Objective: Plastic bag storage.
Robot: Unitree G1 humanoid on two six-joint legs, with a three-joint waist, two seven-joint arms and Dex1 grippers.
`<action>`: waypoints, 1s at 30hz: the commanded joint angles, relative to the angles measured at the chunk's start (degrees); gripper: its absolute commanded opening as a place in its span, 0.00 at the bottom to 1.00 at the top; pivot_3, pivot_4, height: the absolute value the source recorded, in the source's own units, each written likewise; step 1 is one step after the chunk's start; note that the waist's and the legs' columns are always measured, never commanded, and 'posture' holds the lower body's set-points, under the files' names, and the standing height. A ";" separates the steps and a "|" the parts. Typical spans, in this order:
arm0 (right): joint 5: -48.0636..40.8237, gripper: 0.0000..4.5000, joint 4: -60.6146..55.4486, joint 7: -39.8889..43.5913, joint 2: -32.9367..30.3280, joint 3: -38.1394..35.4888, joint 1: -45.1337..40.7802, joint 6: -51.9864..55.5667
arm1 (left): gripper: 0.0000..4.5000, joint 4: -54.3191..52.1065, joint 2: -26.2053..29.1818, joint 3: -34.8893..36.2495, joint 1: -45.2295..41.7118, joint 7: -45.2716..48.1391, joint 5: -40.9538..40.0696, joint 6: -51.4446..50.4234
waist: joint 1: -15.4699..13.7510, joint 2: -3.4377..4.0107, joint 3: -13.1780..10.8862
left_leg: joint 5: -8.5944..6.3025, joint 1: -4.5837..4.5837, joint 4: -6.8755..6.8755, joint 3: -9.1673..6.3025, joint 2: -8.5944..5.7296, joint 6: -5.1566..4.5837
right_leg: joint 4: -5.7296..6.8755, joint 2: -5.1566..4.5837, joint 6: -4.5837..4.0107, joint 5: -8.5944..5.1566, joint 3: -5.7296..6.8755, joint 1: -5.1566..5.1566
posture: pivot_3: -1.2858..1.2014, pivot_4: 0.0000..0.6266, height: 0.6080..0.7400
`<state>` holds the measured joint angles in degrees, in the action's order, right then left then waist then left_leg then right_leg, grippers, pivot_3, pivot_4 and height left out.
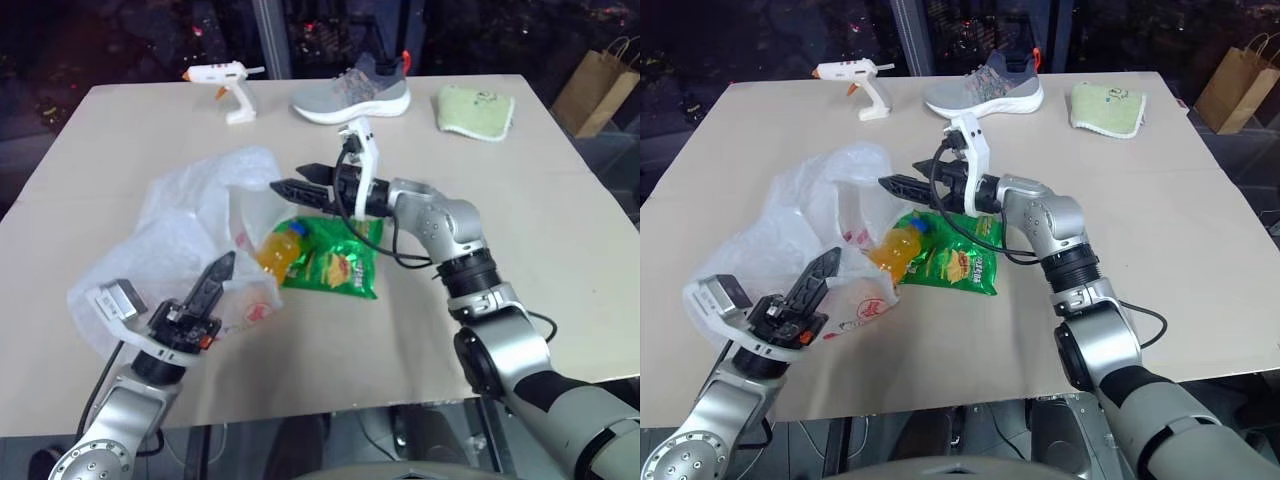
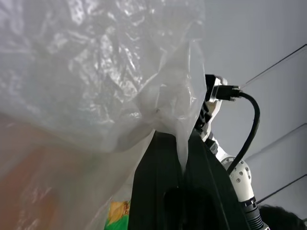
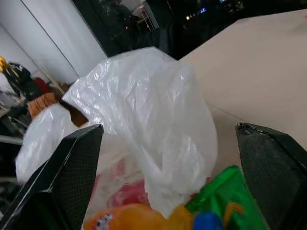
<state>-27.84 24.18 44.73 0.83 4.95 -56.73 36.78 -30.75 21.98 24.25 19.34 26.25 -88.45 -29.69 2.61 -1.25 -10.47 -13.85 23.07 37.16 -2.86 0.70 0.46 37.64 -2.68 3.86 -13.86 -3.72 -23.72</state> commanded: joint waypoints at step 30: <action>1.97 0.01 19.59 -6.11 -8.50 -16.46 -16.67 -11.16 | 0.00 10.26 7.17 8.81 -33.22 -19.47 3.83 7.58 | -0.30 -0.01 -0.10 | 0.01 0.33 0.06 -0.34 -0.05 0.02 | -0.07 -0.02 -0.03 0.01 0.31 -0.10 | 0.52 0.24 1.00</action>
<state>-24.75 44.98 39.39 -6.07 -8.97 -70.45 27.45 -20.46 27.86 31.49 -12.35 8.40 -85.32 -23.15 2.32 -1.26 -10.56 -13.84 23.45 37.22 -3.16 0.63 0.48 37.56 -2.73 3.83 -13.85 -3.42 -23.86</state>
